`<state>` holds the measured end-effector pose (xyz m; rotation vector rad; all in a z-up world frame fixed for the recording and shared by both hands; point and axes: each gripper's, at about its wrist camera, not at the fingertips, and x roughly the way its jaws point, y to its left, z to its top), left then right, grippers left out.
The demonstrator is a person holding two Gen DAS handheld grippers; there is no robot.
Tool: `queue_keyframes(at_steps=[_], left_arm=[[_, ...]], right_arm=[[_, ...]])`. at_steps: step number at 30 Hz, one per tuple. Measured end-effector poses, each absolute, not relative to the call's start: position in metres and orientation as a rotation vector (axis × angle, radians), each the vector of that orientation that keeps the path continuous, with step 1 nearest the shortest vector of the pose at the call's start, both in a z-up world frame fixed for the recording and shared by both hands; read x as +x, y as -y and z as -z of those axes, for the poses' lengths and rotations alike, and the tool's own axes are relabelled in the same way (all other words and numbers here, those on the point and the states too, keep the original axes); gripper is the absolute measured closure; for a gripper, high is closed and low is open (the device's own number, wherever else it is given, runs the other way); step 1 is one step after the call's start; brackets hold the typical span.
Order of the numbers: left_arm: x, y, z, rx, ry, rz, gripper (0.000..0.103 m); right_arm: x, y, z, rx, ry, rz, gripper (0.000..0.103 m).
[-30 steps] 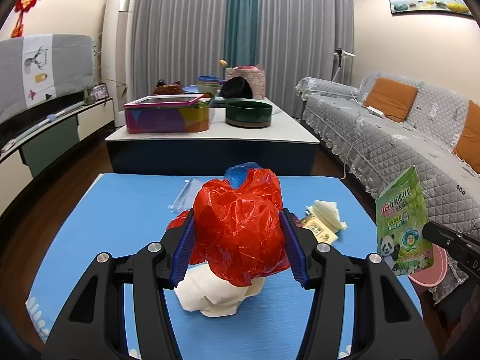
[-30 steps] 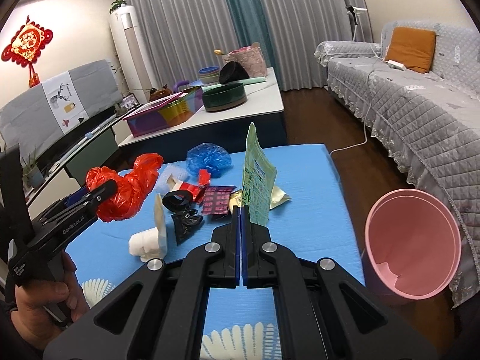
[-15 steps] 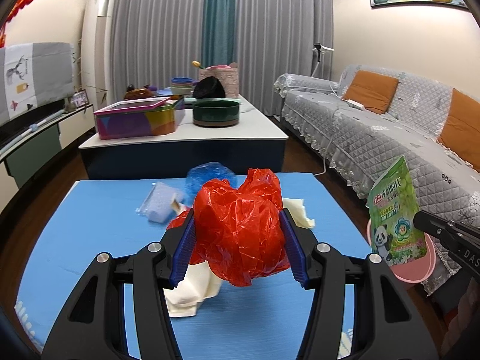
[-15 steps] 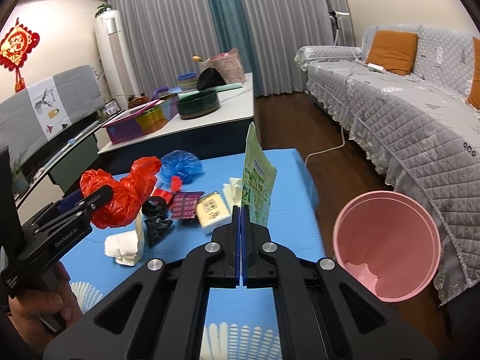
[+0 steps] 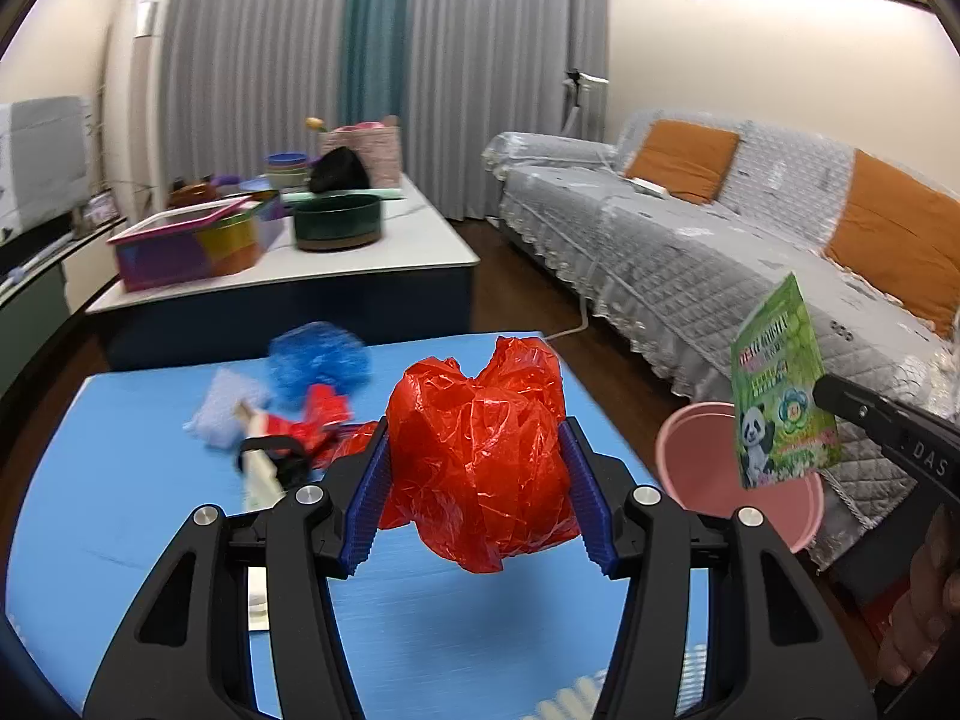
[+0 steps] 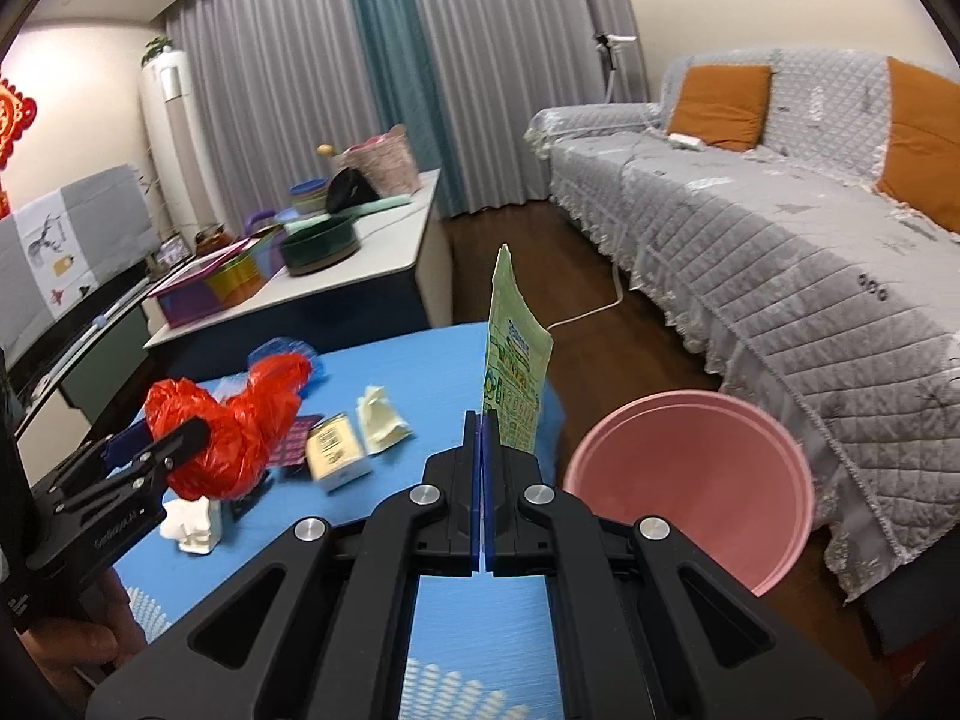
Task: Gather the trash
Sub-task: 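Lift the red bag with the left tool while the right tool lifts the green pouch, then open both tools over the pink bin, dropping the red bag and green pouch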
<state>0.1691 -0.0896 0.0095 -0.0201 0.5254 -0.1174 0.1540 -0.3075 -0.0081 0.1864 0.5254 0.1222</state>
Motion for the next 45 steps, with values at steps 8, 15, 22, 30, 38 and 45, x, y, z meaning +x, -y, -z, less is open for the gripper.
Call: queue_keyframes(at_steps=[8,15,22,30,38,45], left_arm=[[0.183,0.138,-0.023,0.004,-0.505,0.202,0.050],[0.195,0.175,-0.031,0.018,-0.490,0.257,0.050],[0.207,0.210,-0.024,0.065,-0.503,0.330,0.050],[0.217,0.240,-0.002,0.087,-0.549,0.410,0.050],[0.238,0.262,0.010,0.099,-0.582,0.462,0.049],[0.264,0.285,0.019,0.100,-0.641,0.526,0.043]], right_arm=[[0.157,0.358,0.010,0.218,-0.525,-0.042,0.102],[0.160,0.385,0.006,0.247,-0.513,0.011,0.102],[0.163,0.410,0.000,0.278,-0.500,0.054,0.102],[0.170,0.423,0.005,0.305,-0.530,0.065,0.102],[0.178,0.432,0.013,0.318,-0.550,0.081,0.102],[0.185,0.442,0.021,0.337,-0.570,0.100,0.102]])
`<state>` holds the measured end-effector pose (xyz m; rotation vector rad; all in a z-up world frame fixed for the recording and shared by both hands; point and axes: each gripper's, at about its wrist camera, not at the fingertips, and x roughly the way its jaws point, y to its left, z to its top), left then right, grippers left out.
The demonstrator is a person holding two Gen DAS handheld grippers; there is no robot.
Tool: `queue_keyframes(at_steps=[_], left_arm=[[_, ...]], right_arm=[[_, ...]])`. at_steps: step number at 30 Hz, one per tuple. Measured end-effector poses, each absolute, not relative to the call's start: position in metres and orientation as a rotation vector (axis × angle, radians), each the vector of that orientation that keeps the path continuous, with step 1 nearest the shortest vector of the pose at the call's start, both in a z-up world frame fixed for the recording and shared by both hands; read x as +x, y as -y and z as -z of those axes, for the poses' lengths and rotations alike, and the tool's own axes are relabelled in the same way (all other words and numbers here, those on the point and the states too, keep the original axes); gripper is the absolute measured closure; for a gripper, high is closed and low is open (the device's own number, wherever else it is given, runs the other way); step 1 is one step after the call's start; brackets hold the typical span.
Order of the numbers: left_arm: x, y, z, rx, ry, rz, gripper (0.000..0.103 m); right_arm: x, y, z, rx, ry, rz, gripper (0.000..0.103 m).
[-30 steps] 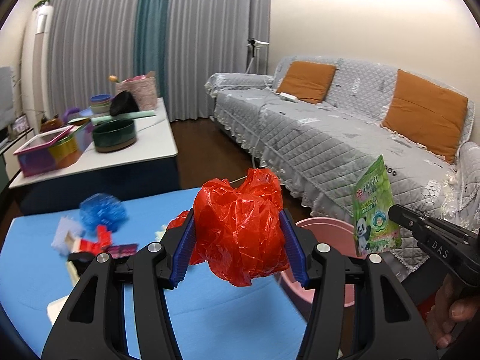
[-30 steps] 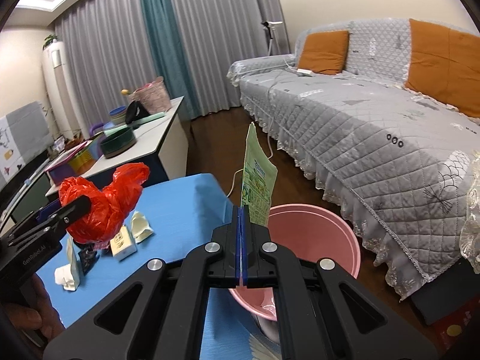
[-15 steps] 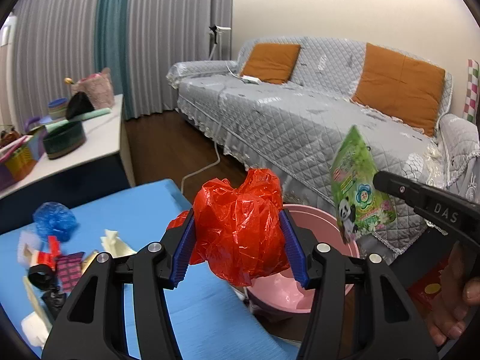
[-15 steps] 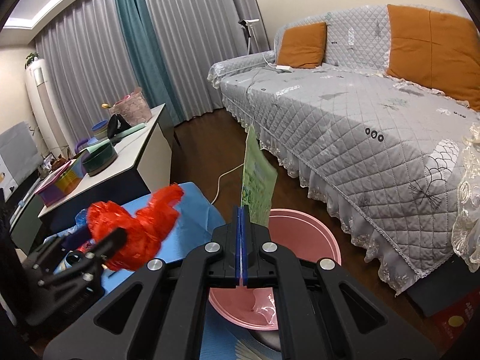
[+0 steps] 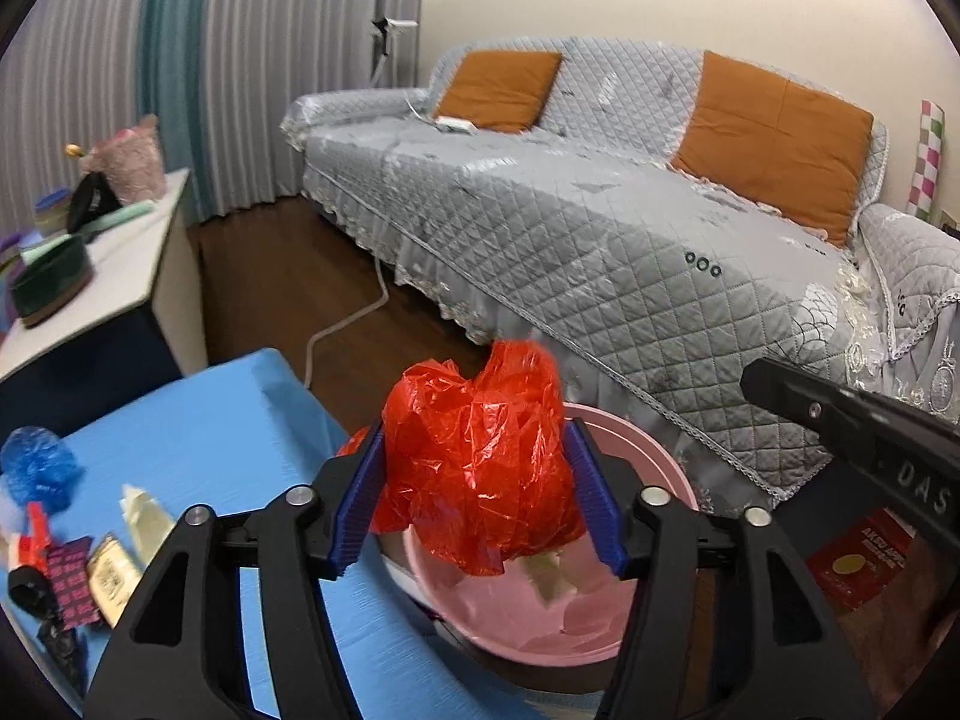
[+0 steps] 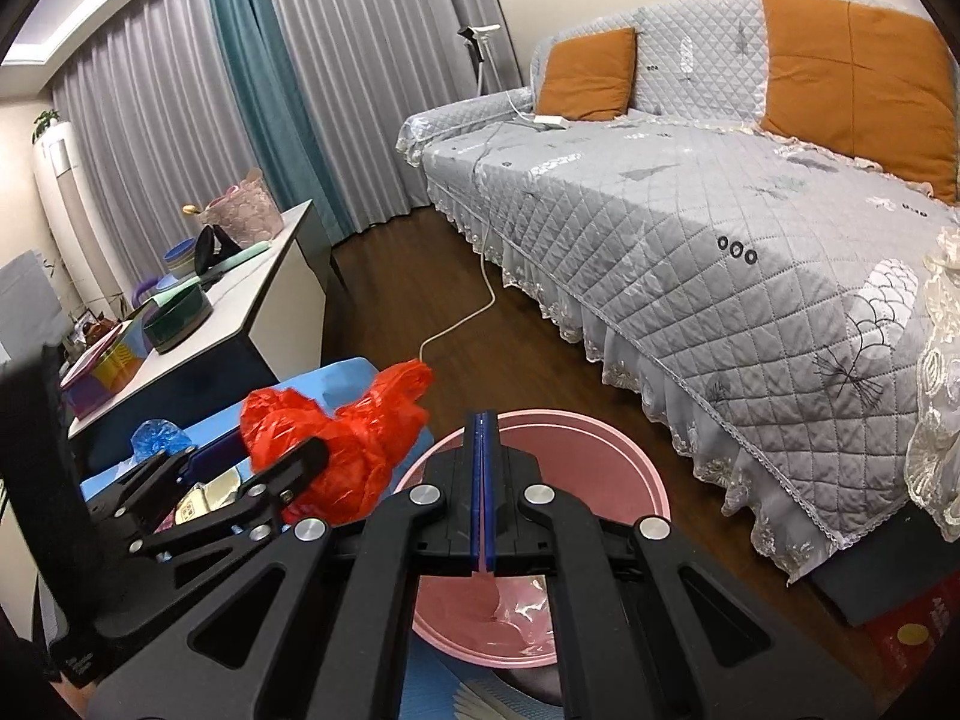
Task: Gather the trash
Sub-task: 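Open both tools over the pink bin, dropping the red bag and green pouch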
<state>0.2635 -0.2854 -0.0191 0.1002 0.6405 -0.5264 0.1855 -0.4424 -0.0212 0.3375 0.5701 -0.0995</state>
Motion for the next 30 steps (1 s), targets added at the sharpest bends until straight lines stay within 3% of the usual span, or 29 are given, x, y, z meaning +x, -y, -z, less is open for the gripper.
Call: queue_keyframes(at_steps=[4,7,22,30], left_arm=[[0.271,0.285,0.023,0.087,-0.672,0.526,0.034],[0.270,0.277,0.023,0.078,-0.672,0.525,0.034],[0.227,0.191,-0.017,0.044,-0.592,0.407,0.034],[0.192,0.114,-0.037,0.054,-0.545,0.279,0.034]], right_arm=[[0.190,0.450,0.027,0.365,-0.595,0.126,0.093],[0.188,0.456,0.027,0.393,-0.582,0.156,0.053],[0.187,0.411,0.007,0.328,-0.541,0.092,0.051],[0.178,0.379,-0.002,0.343,-0.490,0.041,0.060]])
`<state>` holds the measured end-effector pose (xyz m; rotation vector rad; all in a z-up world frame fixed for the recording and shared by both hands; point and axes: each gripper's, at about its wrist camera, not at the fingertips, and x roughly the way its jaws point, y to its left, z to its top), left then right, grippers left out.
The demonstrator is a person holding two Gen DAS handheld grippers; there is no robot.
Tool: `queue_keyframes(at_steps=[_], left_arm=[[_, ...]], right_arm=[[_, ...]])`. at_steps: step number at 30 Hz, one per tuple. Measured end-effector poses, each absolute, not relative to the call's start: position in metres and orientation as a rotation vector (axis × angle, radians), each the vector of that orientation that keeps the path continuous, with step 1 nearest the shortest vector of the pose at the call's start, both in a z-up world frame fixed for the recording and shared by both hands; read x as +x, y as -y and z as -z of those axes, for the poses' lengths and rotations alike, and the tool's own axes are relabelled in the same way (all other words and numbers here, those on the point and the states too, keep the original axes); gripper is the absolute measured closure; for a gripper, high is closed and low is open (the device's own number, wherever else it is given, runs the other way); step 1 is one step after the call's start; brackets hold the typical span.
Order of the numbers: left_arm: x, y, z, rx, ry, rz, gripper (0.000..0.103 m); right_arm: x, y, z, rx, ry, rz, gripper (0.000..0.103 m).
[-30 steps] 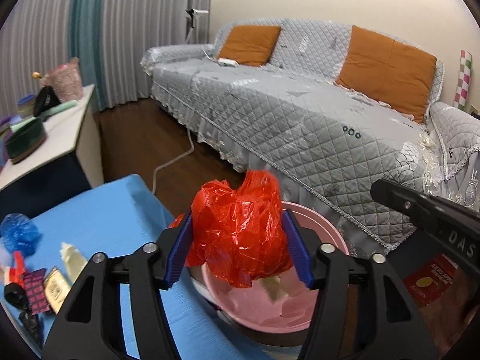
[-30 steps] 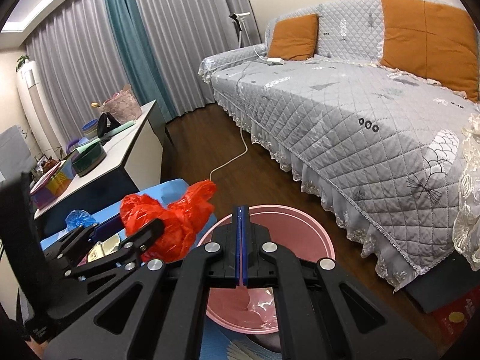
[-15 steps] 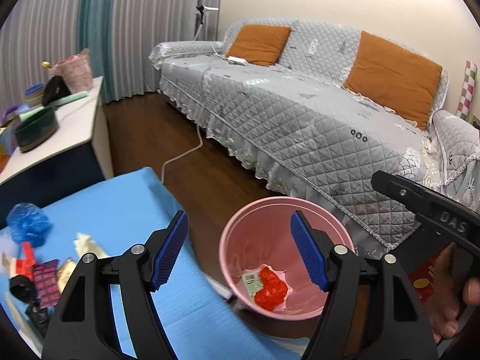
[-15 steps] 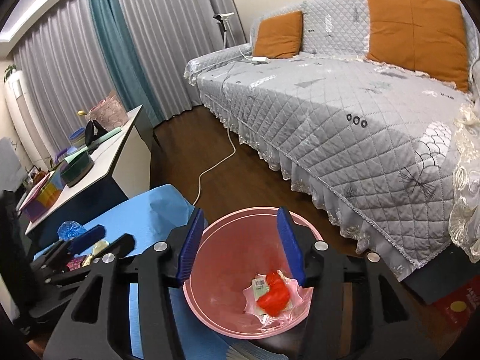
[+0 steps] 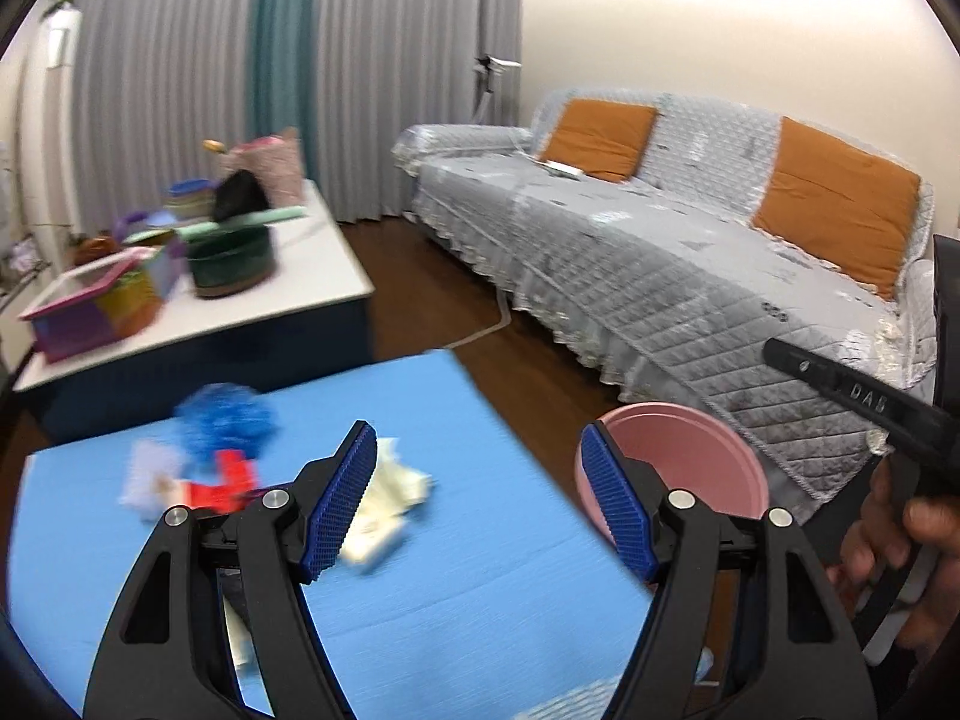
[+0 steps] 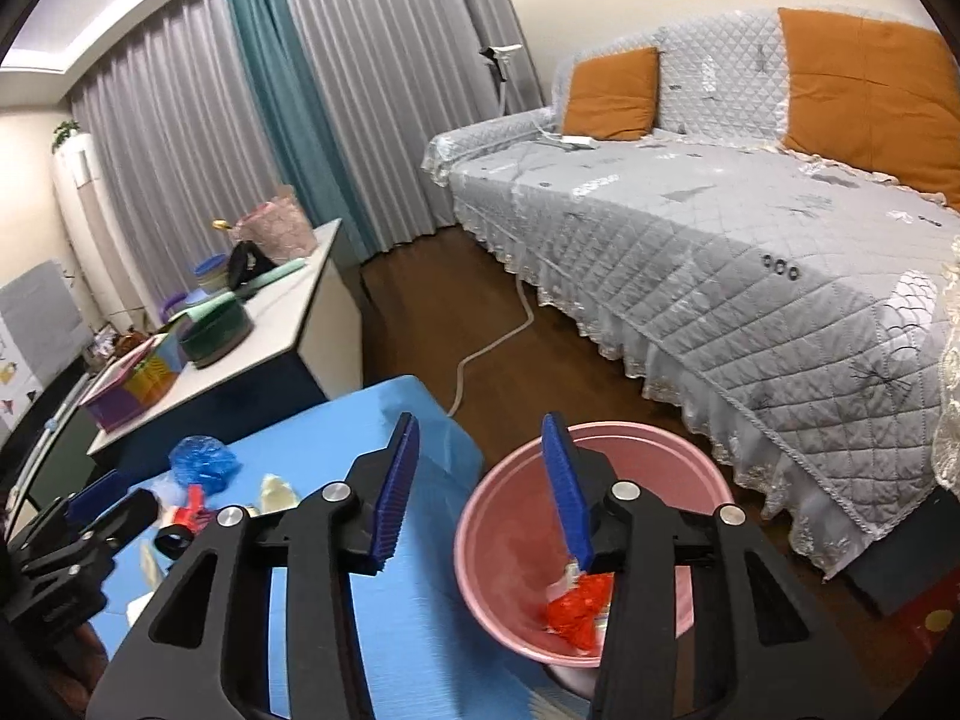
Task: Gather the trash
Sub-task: 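Open both tools over the pink bin, dropping the red bag and green pouch, then grasp the white paper bag with the left tool while the right tool grasps the tissue sheets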
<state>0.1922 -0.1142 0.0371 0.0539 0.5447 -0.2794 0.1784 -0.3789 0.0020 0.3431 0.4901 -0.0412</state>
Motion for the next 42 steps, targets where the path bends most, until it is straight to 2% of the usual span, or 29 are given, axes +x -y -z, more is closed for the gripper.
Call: queue_keyframes(at_steps=[7,15,28,42], left_arm=[[0.172,0.044,-0.031,0.002,-0.514,0.099,0.034],[0.173,0.003,0.026,-0.029,-0.603,-0.030,0.034],[0.195,-0.018,0.061,-0.041,-0.683,-0.045,0.034],[0.207,-0.023,0.073,-0.068,-0.733,-0.061,0.034]], right_arm=[[0.182,0.333,-0.007,0.303,-0.483,-0.045,0.061],[0.199,0.284,0.006,0.231,-0.521,-0.116,0.061],[0.236,0.220,0.030,0.171,-0.592,-0.196,0.061],[0.274,0.180,0.061,0.140,-0.683,-0.236,0.066]])
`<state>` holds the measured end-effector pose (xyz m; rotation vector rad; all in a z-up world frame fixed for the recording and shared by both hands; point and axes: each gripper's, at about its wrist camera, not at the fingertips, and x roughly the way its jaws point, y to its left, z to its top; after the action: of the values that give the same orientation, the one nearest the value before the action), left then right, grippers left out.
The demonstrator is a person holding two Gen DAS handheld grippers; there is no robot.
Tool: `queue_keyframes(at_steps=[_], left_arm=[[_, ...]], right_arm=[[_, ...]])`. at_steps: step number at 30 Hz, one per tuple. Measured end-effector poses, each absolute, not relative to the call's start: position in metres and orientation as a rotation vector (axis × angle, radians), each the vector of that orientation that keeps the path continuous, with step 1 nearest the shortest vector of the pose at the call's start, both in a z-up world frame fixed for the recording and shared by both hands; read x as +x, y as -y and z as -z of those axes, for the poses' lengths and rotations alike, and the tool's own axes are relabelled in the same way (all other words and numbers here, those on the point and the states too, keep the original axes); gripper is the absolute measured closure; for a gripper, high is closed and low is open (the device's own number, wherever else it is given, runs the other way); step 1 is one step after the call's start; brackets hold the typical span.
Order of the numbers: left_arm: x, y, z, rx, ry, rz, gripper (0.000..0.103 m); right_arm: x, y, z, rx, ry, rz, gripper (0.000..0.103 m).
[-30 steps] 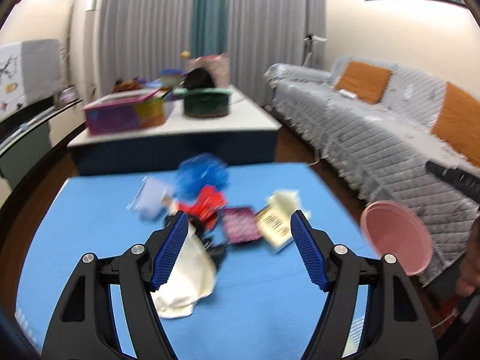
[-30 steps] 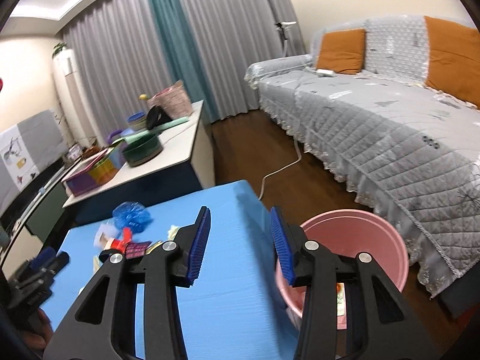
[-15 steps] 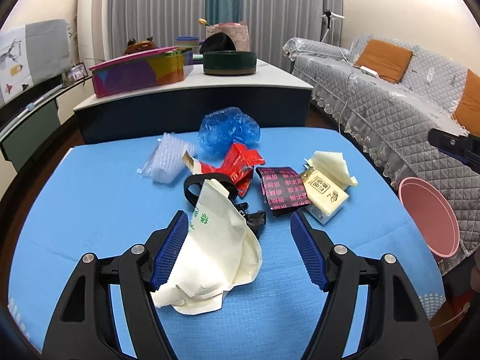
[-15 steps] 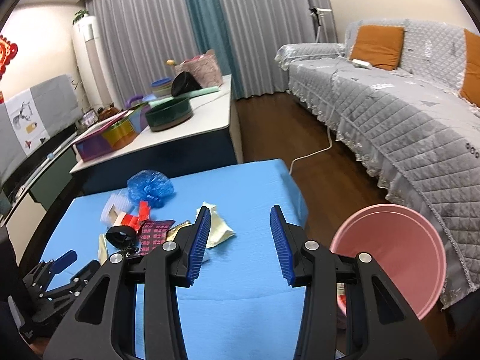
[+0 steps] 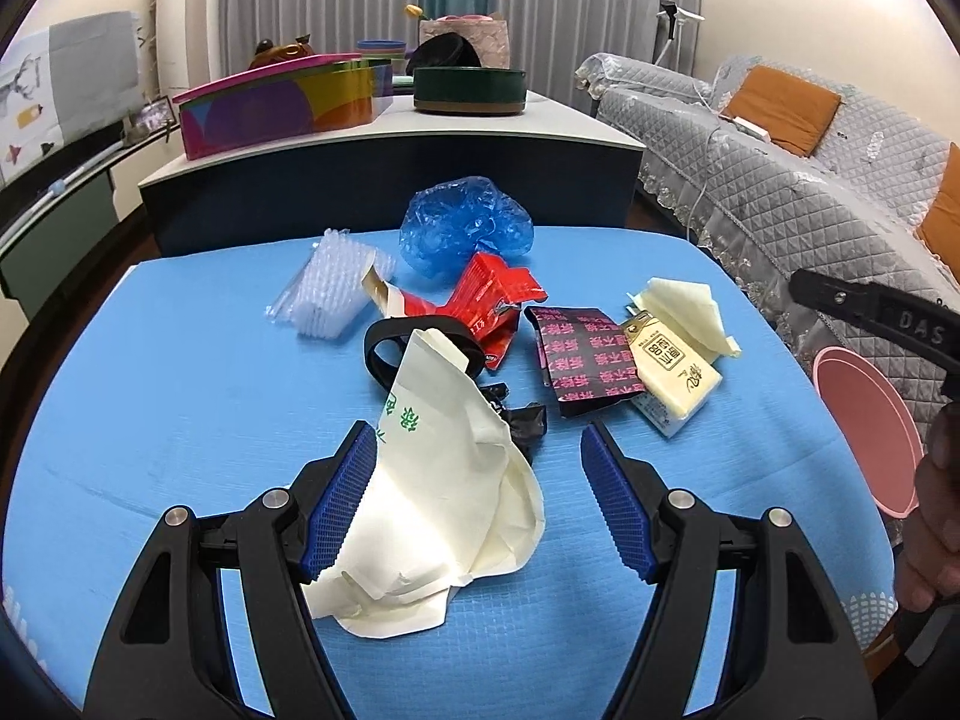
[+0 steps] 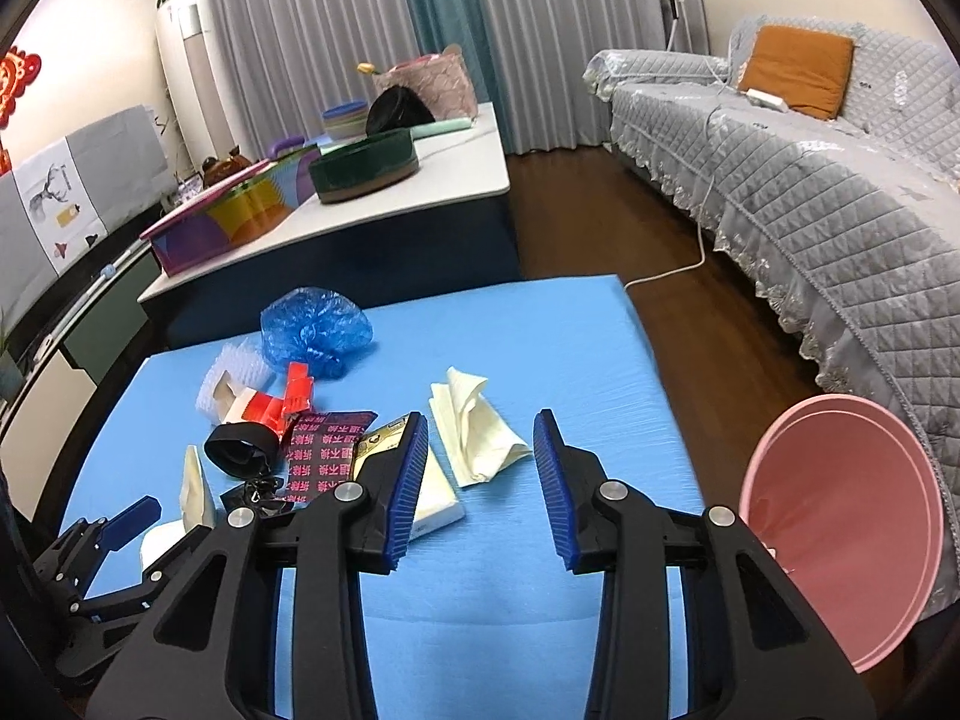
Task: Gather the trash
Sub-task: 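Grasp the white paper bag with the left tool while the right tool grasps the tissue sheets, then carry the white paper bag and tissue sheets over the pink bin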
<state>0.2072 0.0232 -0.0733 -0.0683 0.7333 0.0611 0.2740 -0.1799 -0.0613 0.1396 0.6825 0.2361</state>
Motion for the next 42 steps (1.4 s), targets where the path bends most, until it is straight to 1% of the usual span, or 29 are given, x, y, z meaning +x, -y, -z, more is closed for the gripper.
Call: queue_keyframes(at_steps=[12,16,19,21,23,24,26,28,29,32,35,42], left_arm=[[0.219,-0.028,0.083,-0.079,-0.775,-0.090,0.035],[0.223,-0.031,0.086,-0.087,-0.786,-0.097,0.041],[0.226,-0.033,0.085,-0.096,-0.788,-0.104,0.046],[0.228,-0.033,0.086,-0.102,-0.796,-0.106,0.047],[0.229,-0.033,0.087,-0.101,-0.803,-0.107,0.053],[0.230,-0.033,0.087,-0.098,-0.803,-0.110,0.054],[0.229,-0.033,0.087,-0.093,-0.802,-0.117,0.066],[0.229,-0.034,0.086,-0.084,-0.800,-0.133,0.071],[0.229,-0.034,0.085,-0.080,-0.797,-0.143,0.076],[0.229,-0.036,0.085,-0.071,-0.799,-0.163,0.089],[0.228,-0.039,0.083,-0.062,-0.794,-0.185,0.094],[0.221,-0.041,0.072,-0.041,-0.745,-0.216,0.096]], right_arm=[[0.304,0.160,0.090,0.106,-0.761,-0.223,0.070],[0.314,0.157,0.102,0.098,-0.802,-0.212,0.072],[0.320,0.155,0.109,0.091,-0.826,-0.203,0.078],[0.322,0.155,0.111,0.087,-0.837,-0.200,0.082],[0.323,0.153,0.112,0.078,-0.841,-0.206,0.091],[0.322,0.152,0.112,0.071,-0.843,-0.210,0.092],[0.321,0.152,0.112,0.067,-0.846,-0.219,0.098],[0.320,0.152,0.111,0.065,-0.844,-0.224,0.100],[0.319,0.153,0.110,0.065,-0.843,-0.226,0.101],[0.316,0.153,0.108,0.063,-0.838,-0.228,0.102],[0.313,0.154,0.104,0.062,-0.828,-0.227,0.102],[0.299,0.163,0.085,0.070,-0.783,-0.227,0.102]])
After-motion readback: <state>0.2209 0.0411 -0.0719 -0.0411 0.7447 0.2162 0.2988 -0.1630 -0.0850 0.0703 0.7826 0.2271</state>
